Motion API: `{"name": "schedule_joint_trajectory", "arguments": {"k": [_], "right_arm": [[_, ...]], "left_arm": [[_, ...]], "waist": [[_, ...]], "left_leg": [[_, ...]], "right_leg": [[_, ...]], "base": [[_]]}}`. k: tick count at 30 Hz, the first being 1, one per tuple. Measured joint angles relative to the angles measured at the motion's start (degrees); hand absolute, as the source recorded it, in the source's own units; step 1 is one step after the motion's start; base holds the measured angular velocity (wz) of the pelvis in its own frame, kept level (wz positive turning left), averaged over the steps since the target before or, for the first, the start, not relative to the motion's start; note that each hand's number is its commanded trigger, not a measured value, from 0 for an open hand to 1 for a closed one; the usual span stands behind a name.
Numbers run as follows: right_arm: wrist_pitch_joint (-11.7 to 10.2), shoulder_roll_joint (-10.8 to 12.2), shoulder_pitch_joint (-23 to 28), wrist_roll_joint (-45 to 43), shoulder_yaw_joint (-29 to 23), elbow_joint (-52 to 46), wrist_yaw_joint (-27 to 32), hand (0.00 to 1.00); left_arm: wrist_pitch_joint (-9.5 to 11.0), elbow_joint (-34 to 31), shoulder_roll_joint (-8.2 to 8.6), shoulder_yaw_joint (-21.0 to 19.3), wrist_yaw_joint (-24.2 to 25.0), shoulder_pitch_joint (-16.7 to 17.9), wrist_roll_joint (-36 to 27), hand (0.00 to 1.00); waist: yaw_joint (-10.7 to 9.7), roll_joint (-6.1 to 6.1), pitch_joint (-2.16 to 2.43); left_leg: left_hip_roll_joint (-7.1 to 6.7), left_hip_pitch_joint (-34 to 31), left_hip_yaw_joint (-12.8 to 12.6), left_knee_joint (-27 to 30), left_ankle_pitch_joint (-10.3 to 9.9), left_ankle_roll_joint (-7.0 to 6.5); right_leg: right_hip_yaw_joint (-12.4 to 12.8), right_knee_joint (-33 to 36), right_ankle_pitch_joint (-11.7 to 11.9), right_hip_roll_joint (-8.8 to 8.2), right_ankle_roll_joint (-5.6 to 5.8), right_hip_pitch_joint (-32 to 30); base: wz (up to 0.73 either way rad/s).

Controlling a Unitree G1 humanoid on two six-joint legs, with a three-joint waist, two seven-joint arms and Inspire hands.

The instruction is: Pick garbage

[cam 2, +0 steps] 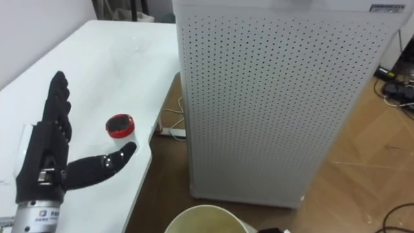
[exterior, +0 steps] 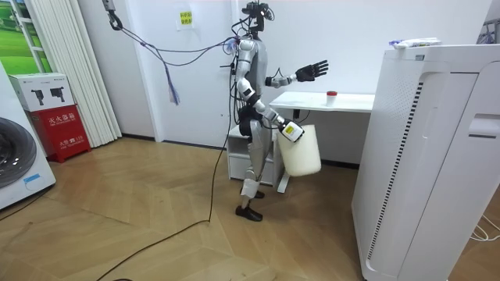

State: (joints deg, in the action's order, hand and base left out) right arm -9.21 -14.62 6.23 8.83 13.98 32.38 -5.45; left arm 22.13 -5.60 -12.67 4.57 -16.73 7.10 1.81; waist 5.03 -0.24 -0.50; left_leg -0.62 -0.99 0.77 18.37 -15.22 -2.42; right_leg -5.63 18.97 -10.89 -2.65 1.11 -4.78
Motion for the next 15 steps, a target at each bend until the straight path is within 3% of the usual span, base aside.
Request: {"name": "schedule_joint_trajectory", "arguments": {"k": [8, 15], "right_arm": [[0.0, 0.8, 0.1, -3.2, -0.2, -2.0, -1.9, 1.00], [0.0, 1.4, 0.9, -5.0, -0.2, -1.9, -5.3, 1.00]], "left_arm": [[0.0, -0.1, 0.02, 0.0, 0.0, 0.1, 1.6, 0.00], [-0.9, 2.2, 0.15, 0.1, 0.3, 2.9, 1.6, 0.00]], "waist": [[0.1, -0.19, -0.09], [0.0, -0.02, -0.18]], "left_leg": [[-0.11, 1.8, 0.1, -2.5, 0.0, 0.00], [0.30, 5.4, -0.1, -5.1, 0.0, -0.01]], "right_leg": [[-0.6, -3.7, 0.1, 0.38, 0.01, 2.4], [-0.5, -6.8, 0.4, 1.05, 0.01, 6.0]], "base": [[0.00], [-0.01]]}}
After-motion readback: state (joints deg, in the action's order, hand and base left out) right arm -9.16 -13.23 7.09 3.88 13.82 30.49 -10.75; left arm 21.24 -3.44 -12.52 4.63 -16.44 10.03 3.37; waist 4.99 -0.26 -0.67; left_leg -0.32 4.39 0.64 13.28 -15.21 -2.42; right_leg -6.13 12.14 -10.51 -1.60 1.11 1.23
